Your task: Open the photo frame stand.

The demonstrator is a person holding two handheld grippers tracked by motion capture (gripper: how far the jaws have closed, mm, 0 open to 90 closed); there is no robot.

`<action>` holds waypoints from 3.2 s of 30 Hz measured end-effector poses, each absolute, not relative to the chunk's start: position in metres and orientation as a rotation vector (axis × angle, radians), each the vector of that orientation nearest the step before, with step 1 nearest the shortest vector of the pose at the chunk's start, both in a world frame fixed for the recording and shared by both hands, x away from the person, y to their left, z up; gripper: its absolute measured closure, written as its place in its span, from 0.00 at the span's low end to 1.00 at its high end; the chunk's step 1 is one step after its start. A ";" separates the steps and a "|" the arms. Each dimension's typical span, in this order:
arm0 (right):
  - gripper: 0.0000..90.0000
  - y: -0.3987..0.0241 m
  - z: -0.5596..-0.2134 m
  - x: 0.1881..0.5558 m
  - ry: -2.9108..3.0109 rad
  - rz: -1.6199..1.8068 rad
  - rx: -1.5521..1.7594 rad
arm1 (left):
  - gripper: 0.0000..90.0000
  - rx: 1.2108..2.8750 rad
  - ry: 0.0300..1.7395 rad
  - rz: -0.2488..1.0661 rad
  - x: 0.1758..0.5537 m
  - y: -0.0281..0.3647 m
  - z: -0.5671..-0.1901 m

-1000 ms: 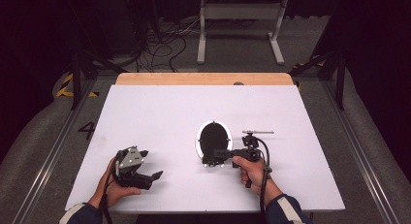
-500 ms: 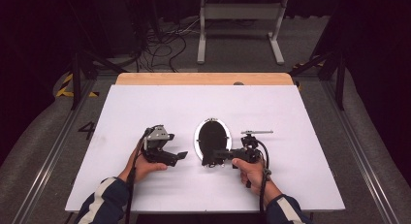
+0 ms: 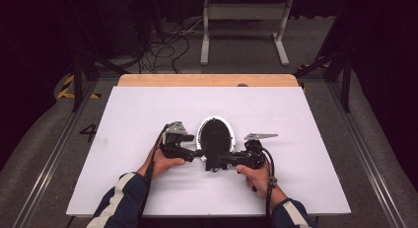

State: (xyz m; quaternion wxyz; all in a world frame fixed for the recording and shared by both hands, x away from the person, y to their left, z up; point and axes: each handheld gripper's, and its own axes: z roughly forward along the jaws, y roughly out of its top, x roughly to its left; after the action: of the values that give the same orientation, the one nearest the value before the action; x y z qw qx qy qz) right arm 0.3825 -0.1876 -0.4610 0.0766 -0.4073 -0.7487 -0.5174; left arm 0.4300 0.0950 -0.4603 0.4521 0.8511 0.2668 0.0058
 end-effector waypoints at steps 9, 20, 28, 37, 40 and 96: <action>0.74 -0.189 -0.459 0.380 -2.307 -1.540 -1.172 | 0.42 2.074 0.627 -0.029 0.430 0.095 -0.460; 0.74 -0.188 -0.455 0.376 -2.411 -1.545 -1.122 | 0.53 2.043 0.594 -0.009 0.427 0.095 -0.453; 0.77 -0.190 -0.452 0.374 -2.440 -1.599 -1.140 | 0.64 2.019 0.535 0.046 0.422 0.097 -0.445; 0.83 -0.198 -0.448 0.375 -2.408 -1.641 -1.183 | 0.68 2.008 0.471 0.167 0.413 0.086 -0.439; 0.84 -0.200 -0.448 0.376 -2.389 -1.646 -1.190 | 0.70 2.009 0.456 0.150 0.412 0.087 -0.438; 0.84 -0.186 -0.440 0.366 -2.490 -1.595 -1.109 | 0.80 2.107 0.442 0.507 0.401 0.081 -0.439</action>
State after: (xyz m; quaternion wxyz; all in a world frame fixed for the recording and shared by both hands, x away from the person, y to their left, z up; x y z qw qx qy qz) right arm 0.3660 -0.1863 -0.4401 -0.0084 -0.3512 -0.7884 -0.5050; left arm 0.4008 0.0810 -0.4390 0.4483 0.8516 0.1784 0.2048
